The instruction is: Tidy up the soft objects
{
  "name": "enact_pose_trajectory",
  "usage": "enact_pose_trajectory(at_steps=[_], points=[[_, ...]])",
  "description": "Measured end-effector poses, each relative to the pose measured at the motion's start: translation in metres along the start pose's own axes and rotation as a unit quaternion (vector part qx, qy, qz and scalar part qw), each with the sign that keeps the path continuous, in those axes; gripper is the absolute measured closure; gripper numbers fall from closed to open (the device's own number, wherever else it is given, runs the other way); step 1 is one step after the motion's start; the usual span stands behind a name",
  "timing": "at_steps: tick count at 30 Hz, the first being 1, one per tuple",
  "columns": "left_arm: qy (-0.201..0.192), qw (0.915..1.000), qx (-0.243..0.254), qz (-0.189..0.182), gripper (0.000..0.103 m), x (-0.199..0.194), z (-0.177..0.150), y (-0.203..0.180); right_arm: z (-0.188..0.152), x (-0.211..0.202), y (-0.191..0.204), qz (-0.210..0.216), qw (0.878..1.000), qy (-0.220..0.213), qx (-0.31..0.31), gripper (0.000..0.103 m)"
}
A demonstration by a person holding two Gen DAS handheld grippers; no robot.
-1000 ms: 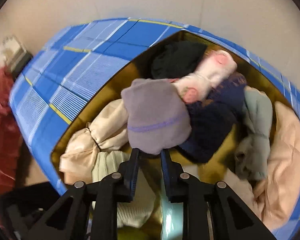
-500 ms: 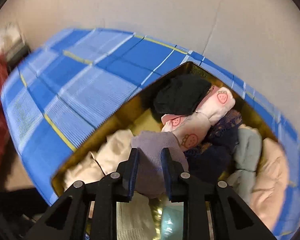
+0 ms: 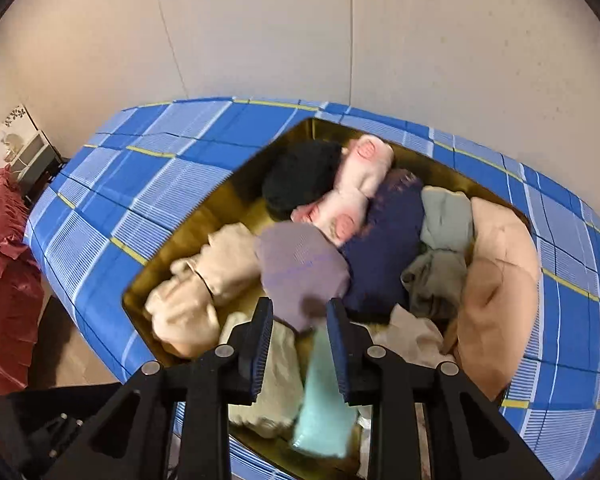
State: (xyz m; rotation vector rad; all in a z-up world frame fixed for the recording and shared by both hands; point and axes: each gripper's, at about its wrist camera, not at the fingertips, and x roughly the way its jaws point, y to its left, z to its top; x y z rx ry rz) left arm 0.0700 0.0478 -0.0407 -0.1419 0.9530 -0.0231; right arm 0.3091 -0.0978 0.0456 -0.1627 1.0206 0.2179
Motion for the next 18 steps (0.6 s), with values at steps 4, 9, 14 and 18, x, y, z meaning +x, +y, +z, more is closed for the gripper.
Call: enact_pose_trajectory(at_steps=[4, 9, 14, 18], points=[[-0.024, 0.9992, 0.011, 0.032, 0.061, -0.010, 0.002, -0.004, 0.018, 0.040, 0.005, -0.008, 1.000, 0.020, 0.016, 0.071], [-0.042, 0.9935, 0.024, 0.103, 0.061, -0.016, 0.002, -0.008, 0.008, 0.039, 0.014, 0.059, 0.997, 0.019, 0.038, 0.066], [-0.036, 0.9946, 0.038, 0.090, 0.061, -0.014, 0.000, -0.017, -0.027, -0.028, -0.006, -0.003, 0.996, -0.080, 0.035, 0.062], [-0.051, 0.9950, 0.060, 0.062, 0.061, -0.021, -0.004, -0.033, -0.037, -0.042, -0.044, -0.058, 0.993, -0.079, 0.064, 0.062]])
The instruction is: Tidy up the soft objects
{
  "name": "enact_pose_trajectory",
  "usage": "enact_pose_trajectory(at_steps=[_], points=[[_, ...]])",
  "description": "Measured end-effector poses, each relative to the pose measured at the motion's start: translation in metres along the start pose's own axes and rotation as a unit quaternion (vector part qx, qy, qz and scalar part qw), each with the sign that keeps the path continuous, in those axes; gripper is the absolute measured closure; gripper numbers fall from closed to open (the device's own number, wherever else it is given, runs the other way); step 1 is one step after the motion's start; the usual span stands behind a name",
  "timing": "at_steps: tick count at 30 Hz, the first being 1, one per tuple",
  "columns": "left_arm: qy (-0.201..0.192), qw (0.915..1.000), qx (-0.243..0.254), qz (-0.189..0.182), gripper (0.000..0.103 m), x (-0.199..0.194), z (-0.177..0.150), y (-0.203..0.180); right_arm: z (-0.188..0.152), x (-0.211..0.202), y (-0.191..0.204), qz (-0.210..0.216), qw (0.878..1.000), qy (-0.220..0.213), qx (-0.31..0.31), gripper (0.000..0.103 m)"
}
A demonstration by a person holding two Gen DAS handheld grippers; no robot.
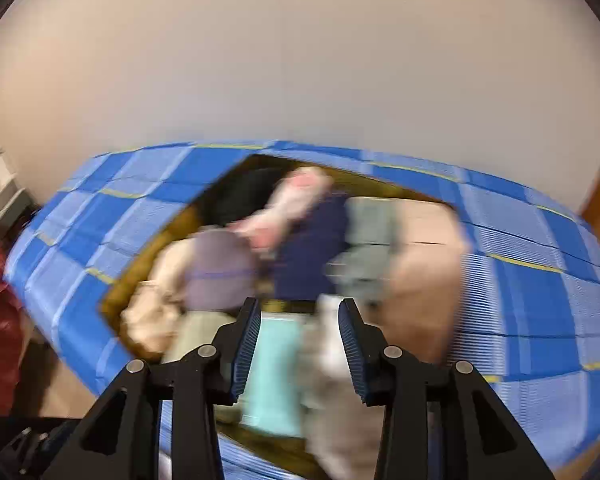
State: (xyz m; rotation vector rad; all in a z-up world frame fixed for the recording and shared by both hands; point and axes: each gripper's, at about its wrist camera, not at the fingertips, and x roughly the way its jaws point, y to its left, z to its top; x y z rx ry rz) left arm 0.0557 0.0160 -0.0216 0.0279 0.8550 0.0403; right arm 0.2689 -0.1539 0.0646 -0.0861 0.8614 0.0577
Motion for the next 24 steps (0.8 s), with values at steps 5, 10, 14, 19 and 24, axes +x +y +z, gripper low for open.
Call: enact_pose_trajectory(at_steps=[5, 10, 14, 19, 24], points=[[-0.001, 0.9983, 0.010, -0.058, 0.061, -0.015, -0.001, -0.012, -0.029, -0.029, -0.006, 0.048, 0.999, -0.014, 0.021, 0.053], [-0.003, 0.9986, 0.036, -0.038, 0.061, -0.024, -0.006, -0.022, -0.085, -0.064, 0.016, 0.073, 0.996, -0.023, 0.047, 0.029], [-0.012, 0.9989, 0.040, -0.020, 0.061, -0.043, -0.014, -0.022, -0.123, -0.090, 0.027, 0.054, 0.996, -0.025, 0.066, 0.008], [-0.012, 0.9992, 0.034, -0.015, 0.061, -0.069, -0.029, -0.022, -0.162, -0.125, 0.039, 0.049, 0.995, -0.032, 0.078, 0.000], [-0.005, 0.9988, 0.044, -0.021, 0.061, -0.089, -0.041, -0.029, -0.184, -0.148, 0.052, 0.028, 0.997, -0.035, 0.070, 0.000]])
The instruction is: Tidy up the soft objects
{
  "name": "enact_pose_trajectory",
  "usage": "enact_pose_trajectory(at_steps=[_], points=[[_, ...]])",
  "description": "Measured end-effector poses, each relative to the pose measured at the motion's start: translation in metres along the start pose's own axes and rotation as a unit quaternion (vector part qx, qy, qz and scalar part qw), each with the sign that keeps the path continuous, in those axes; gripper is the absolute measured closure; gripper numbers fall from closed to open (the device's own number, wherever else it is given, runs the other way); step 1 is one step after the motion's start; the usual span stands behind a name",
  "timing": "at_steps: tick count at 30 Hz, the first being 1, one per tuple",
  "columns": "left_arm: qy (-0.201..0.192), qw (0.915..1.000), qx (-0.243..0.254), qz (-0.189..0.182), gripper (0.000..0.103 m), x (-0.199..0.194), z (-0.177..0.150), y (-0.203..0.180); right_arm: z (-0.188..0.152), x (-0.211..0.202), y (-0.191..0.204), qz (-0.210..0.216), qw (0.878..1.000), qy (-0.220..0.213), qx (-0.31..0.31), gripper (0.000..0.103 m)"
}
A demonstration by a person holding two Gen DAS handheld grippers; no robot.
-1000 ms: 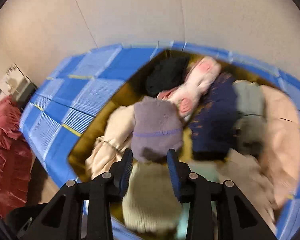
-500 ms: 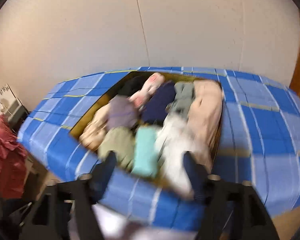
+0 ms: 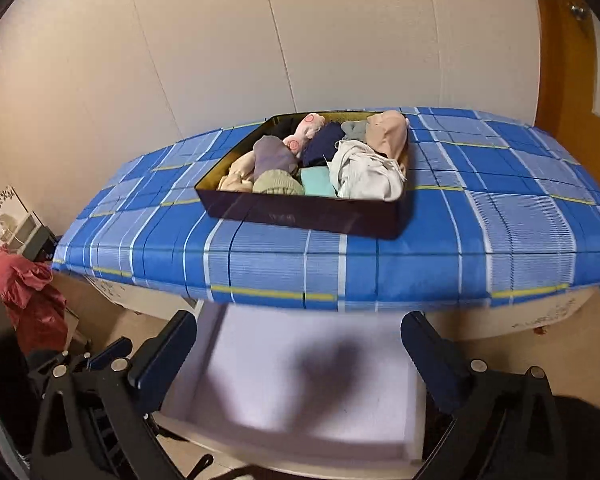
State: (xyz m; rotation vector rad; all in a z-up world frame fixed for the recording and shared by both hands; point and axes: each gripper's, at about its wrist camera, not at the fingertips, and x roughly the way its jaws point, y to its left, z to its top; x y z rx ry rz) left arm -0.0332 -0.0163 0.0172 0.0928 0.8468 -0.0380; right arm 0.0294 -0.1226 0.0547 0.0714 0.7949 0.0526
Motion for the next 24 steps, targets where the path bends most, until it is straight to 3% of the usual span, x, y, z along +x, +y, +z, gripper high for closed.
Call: enact_pose_trajectory(at_steps=[8, 14, 20, 24], points=[[-0.016, 0.9996, -0.017, 0.014, 0.061, -0.031, 0.002, 0.007, -0.018, -0.024, -0.007, -0.055, 0.998, -0.020, 0.034, 0.000], [-0.029, 0.9992, -0.021, 0.018, 0.061, -0.047, 0.010, 0.006, -0.019, -0.044, 0.003, -0.110, 0.992, -0.057, 0.007, 0.000], [-0.037, 0.9989, -0.029, 0.010, 0.061, -0.059, 0.018, 0.005, -0.022, -0.066, 0.004, -0.072, 0.993, -0.088, 0.025, 0.000], [-0.050, 0.9980, -0.036, 0.009, 0.061, -0.067, 0.021, 0.005, -0.021, -0.071, 0.006, -0.087, 0.992, -0.088, 0.028, 0.000]])
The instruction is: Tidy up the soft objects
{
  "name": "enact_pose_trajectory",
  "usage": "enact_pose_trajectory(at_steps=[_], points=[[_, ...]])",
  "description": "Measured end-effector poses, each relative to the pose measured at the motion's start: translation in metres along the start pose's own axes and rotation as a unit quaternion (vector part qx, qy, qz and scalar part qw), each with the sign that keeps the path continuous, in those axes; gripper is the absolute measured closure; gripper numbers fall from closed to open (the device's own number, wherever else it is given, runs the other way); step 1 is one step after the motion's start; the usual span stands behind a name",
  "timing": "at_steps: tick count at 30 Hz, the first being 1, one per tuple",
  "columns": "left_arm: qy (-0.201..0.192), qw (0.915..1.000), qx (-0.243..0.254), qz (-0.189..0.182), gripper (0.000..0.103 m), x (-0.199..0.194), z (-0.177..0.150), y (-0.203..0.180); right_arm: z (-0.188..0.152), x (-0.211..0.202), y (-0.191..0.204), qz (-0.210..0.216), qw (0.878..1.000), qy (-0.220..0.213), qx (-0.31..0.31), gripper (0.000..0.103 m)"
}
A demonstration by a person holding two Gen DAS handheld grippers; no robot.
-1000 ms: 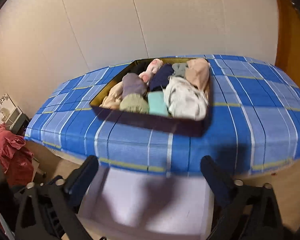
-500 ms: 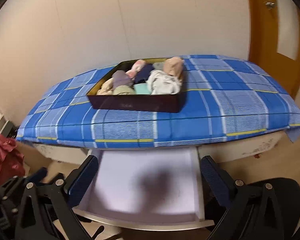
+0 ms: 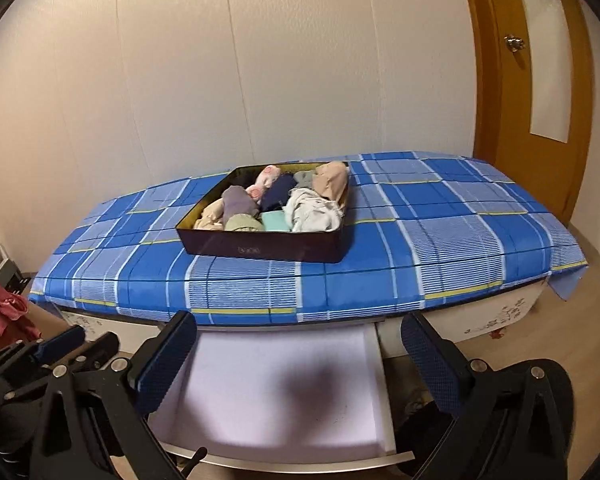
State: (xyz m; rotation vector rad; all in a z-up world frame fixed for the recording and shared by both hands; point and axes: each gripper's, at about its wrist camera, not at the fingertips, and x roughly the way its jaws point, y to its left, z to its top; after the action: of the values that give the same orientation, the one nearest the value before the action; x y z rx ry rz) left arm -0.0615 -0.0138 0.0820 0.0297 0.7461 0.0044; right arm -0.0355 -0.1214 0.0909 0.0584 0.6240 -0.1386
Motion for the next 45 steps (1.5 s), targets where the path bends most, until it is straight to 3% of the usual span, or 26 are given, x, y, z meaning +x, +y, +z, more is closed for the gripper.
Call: enact_pose_trajectory(at_steps=[18, 45], points=[[-0.016, 0.9999, 0.005, -0.003, 0.061, -0.011, 0.003, -0.005, -0.003, 0.008, -0.001, -0.032, 0.999, 0.021, 0.000, 0.000], [-0.009, 0.9998, 0.016, -0.010, 0.061, -0.008, 0.000, -0.013, -0.004, 0.012, -0.001, -0.034, 0.999, 0.025, -0.010, 0.000]])
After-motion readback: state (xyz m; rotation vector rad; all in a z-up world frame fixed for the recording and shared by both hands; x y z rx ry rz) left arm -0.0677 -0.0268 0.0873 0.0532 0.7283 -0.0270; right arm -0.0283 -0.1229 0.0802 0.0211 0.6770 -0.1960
